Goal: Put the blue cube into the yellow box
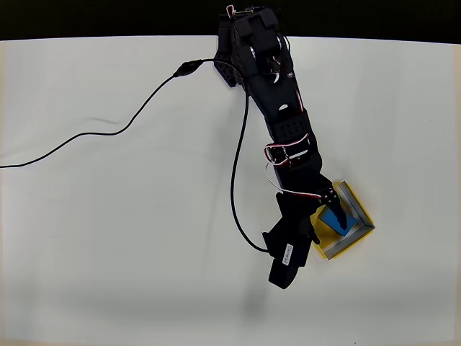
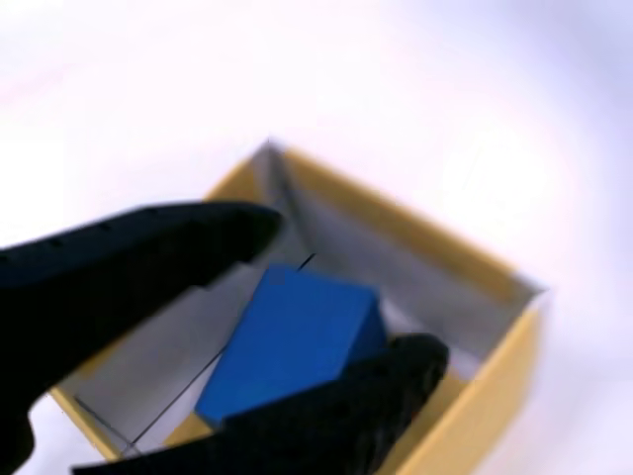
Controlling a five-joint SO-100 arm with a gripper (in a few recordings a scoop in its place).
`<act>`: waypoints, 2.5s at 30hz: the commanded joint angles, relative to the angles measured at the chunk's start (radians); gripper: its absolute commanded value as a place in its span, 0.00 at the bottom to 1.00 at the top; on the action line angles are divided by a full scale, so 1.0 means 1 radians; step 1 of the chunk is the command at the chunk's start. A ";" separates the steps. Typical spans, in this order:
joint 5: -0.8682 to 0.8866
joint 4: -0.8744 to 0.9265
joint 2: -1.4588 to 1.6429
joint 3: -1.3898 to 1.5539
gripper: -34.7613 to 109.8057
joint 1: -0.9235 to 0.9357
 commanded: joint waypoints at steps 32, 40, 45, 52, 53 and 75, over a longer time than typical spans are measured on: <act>0.029 0.828 1.335 0.841 0.28 0.411; 0.058 1.204 1.500 0.861 0.26 0.371; 0.034 1.351 1.502 0.861 0.26 0.322; 0.086 1.376 1.502 0.861 0.26 0.301; 0.086 1.376 1.502 0.861 0.26 0.296; 0.084 1.376 1.500 0.861 0.26 0.276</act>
